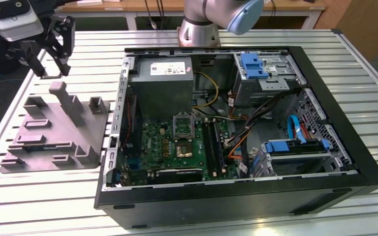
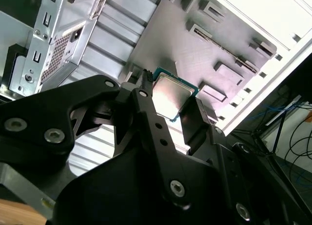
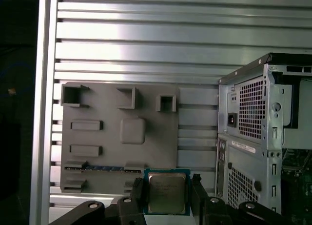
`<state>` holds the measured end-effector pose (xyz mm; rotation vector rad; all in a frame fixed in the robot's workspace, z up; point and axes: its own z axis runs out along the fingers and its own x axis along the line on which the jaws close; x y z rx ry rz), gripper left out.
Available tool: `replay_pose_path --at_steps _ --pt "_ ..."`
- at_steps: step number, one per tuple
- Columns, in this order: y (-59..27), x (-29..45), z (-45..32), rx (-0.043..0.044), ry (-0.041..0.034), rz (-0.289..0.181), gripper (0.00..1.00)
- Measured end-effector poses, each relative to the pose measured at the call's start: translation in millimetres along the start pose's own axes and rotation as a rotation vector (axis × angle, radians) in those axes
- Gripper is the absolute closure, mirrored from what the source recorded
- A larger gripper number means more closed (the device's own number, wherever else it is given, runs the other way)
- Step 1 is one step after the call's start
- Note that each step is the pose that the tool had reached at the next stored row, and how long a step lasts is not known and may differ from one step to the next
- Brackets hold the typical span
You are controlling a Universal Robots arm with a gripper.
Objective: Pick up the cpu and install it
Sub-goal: 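Pick up the cpu and move it towards the insertion slot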
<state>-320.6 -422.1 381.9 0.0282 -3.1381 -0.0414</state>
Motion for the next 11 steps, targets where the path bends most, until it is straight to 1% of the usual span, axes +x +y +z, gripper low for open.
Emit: replay_pose_path --at_steps 7,11 --pt "-8.7 -2.2 -0.2 -0.0001 -0.0002 0.003 0.53" --pt "-9.9 -4.9 -0.3 -0.0001 -0.0002 0.004 0.53"
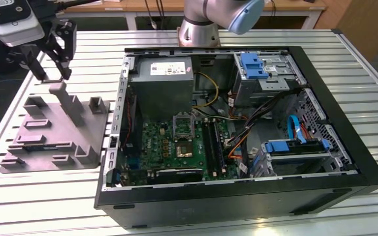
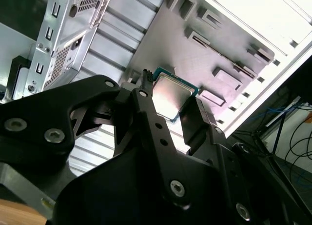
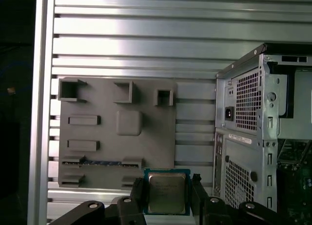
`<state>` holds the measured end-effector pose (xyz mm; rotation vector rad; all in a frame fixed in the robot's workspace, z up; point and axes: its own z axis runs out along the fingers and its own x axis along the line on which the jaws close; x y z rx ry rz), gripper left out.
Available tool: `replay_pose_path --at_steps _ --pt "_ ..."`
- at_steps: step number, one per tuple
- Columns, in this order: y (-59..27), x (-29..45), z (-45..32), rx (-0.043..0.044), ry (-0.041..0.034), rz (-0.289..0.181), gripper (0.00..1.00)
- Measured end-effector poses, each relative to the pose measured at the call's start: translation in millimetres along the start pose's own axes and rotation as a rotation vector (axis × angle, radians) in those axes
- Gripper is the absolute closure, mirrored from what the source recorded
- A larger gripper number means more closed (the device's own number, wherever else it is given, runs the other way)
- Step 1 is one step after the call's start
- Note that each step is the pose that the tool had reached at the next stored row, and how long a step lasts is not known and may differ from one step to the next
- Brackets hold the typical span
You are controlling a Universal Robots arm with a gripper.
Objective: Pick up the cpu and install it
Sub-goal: 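Pick up the cpu and move it towards the insertion slot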
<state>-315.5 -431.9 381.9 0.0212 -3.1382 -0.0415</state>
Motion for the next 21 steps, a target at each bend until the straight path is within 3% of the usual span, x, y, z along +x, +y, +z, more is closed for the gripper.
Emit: replay_pose_path --at_steps 12,21 --pt "-0.2 -13.0 0.0 0.0000 0.0000 0.000 0.53" --pt "-0.2 -14.8 0.0 0.0000 -0.0001 0.000 0.53"
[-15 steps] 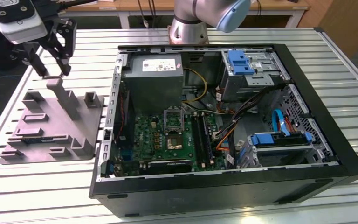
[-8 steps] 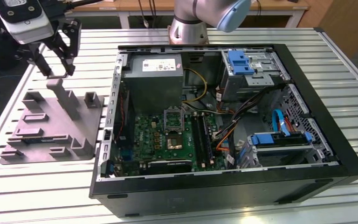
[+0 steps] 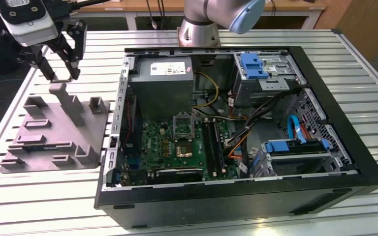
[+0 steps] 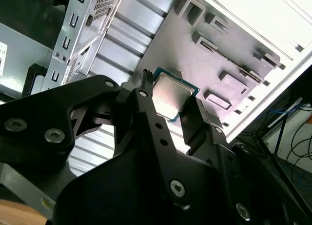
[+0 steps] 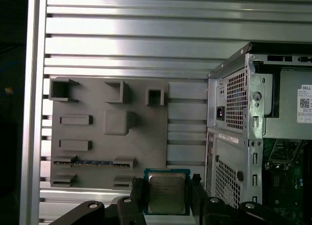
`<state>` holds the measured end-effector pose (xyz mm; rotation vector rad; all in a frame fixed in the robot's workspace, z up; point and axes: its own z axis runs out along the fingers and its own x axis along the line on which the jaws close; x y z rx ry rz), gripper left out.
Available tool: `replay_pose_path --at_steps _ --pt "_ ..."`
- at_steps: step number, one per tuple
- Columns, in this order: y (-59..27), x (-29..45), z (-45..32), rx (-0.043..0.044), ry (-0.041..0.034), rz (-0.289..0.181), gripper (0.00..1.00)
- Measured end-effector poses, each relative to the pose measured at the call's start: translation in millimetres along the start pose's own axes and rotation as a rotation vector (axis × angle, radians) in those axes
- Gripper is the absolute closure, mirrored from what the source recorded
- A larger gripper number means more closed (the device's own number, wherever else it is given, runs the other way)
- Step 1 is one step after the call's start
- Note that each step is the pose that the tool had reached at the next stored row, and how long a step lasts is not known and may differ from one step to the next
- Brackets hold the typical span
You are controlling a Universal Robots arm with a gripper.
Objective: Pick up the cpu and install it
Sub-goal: 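Pick up the cpu and move it towards the insertion slot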
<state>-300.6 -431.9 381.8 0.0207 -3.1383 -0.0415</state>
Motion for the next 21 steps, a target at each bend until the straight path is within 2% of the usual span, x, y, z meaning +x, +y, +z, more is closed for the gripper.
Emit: replay_pose_path --at_steps 5,21 --pt "0.0 -1.1 0.0 0.0000 0.0001 0.000 0.53" --pt "-0.2 -11.9 -0.1 0.0001 0.0001 0.000 0.53"
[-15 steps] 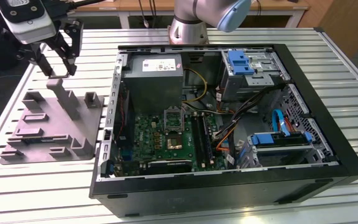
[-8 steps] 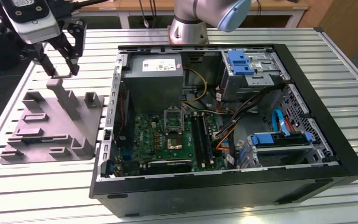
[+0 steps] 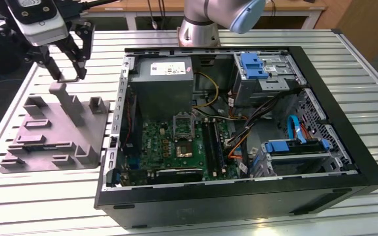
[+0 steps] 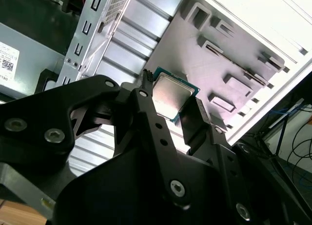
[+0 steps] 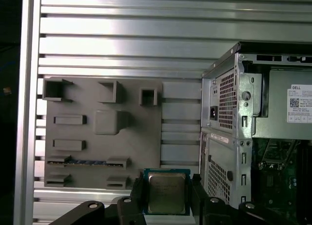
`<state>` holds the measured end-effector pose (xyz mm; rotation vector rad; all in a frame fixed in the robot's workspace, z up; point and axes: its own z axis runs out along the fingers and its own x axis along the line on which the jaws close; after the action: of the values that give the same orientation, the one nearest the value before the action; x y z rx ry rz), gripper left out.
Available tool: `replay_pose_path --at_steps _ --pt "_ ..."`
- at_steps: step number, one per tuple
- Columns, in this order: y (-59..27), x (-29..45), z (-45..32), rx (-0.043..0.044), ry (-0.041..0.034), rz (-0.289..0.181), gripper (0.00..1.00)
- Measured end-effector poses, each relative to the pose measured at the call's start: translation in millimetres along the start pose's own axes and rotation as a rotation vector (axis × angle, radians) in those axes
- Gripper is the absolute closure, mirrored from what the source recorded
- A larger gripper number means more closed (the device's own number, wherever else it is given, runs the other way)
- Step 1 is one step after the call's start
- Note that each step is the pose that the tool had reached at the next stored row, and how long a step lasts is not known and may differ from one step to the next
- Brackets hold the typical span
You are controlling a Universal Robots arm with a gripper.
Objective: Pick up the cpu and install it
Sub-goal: 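Pick up the cpu and move it towards the insertion slot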
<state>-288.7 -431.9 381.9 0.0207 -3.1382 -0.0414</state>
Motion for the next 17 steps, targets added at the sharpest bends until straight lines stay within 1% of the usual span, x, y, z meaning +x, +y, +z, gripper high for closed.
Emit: replay_pose_path --at_steps 10,17 --pt "-0.1 -5.2 0.0 0.0000 0.0000 0.000 0.53" --pt "-0.1 -7.2 0.1 -0.0001 -0.0001 0.000 0.53"
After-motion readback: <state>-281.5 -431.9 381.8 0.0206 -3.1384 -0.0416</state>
